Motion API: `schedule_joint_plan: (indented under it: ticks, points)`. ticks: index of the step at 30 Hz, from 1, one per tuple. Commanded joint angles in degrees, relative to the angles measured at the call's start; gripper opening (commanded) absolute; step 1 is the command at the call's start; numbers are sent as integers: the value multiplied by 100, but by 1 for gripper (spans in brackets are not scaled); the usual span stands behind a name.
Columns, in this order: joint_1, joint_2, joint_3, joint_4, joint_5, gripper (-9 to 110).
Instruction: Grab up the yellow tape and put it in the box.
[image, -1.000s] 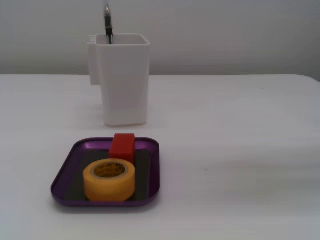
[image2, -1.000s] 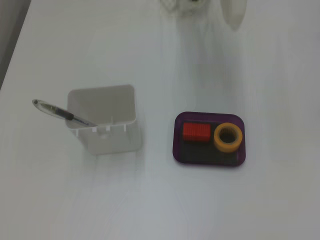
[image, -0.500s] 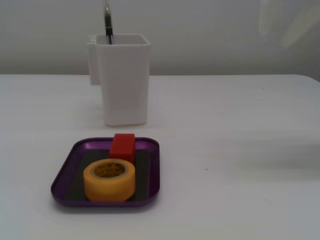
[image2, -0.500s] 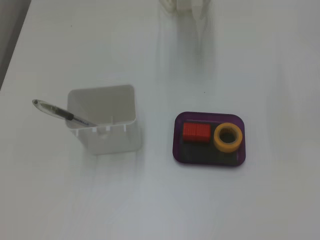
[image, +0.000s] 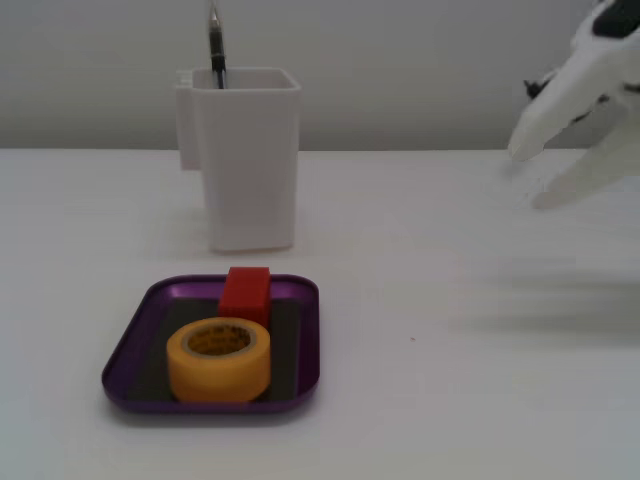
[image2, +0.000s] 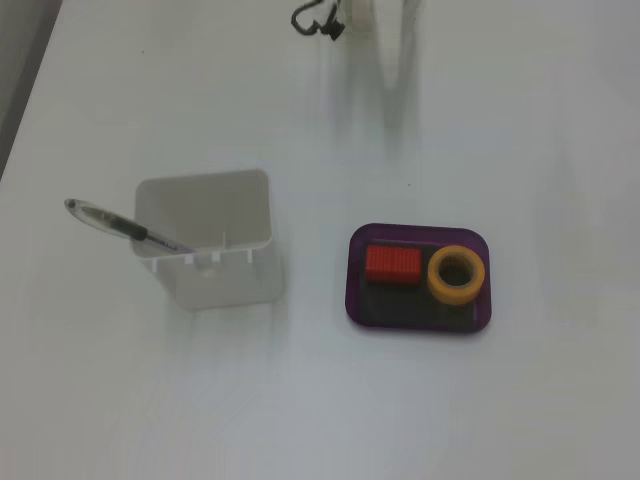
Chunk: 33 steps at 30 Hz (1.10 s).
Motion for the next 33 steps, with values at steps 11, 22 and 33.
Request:
schedule_joint_plan:
  ticks: [11, 22, 33]
  points:
    - [-97, 633, 1301, -44, 62, 2]
    - [-62, 624, 1521, -44, 62, 0]
    - [-97, 633, 1521, -79, -18, 0]
